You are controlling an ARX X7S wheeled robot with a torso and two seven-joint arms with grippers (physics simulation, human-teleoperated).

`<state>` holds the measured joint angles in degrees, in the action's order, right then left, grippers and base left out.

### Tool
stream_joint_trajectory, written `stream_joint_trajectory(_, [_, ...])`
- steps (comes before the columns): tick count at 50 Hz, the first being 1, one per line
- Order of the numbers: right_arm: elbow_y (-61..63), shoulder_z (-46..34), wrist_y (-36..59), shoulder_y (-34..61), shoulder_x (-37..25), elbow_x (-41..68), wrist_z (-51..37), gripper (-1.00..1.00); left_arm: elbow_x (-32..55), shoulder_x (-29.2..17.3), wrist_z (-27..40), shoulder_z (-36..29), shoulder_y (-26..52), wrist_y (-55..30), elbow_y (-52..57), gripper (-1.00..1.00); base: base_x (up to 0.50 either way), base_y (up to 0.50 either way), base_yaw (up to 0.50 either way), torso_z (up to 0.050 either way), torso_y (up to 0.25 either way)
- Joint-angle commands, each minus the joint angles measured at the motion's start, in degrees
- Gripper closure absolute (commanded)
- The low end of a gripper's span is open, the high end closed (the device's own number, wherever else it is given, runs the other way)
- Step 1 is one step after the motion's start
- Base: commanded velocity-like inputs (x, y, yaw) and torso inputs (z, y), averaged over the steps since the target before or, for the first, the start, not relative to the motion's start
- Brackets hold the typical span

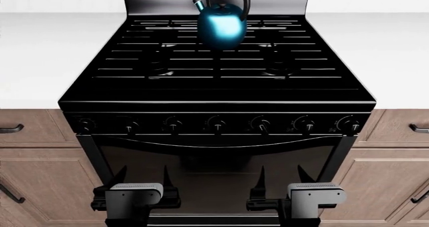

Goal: Turn off the center burner of the stove.

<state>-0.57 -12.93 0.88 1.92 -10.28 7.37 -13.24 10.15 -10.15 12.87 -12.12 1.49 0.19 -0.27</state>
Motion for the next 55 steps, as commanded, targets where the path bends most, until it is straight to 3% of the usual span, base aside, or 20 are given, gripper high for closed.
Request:
stream_joint_trajectory(1, [0.14,-0.37,0.31,0.14,-0.27,0.36,-0.31,-1.00,0.26,-0.31,0.33,-0.34,0.09,0.12,-0.07,-1.00,0.00,0.10,0.00,0.000,0.000])
stream_joint_trajectory(27, [0.11,-0.81,-0.15,0.44,-0.34,0.65,-1.93,-1.00,0.78,-0.92,1.11,-1.02,0.02,0.26,0.19,-1.00,0.09,0.00,0.00,0.000,0.000])
stream_joint_trajectory(33, [8.58,-3.06,11.27,2.20,-1.21,-3.52,-5.46,-1.00,1.64,-1.16,1.32,-0.89,-0.62,-0.27,1.81,-1.00,0.00,0.00,0.00,0.000,0.000])
stream_joint_trajectory(42, [12.28,-8.47,20.23,8.19,-3.62,-9.78,-3.84,-1.00,2.40,-1.58,1.49,-0.95,-1.29,-0.49,3.78,-1.00,0.00,0.00,0.00,0.000,0.000])
stream_joint_trajectory(55, [14.78,-9.82,23.51,9.17,-5.20,-10.86,-2.78,-1.00,2.70,-1.91,1.86,-1.25,-1.38,-0.47,4.25,-1.00,0.00,0.00,0.00,0.000,0.000])
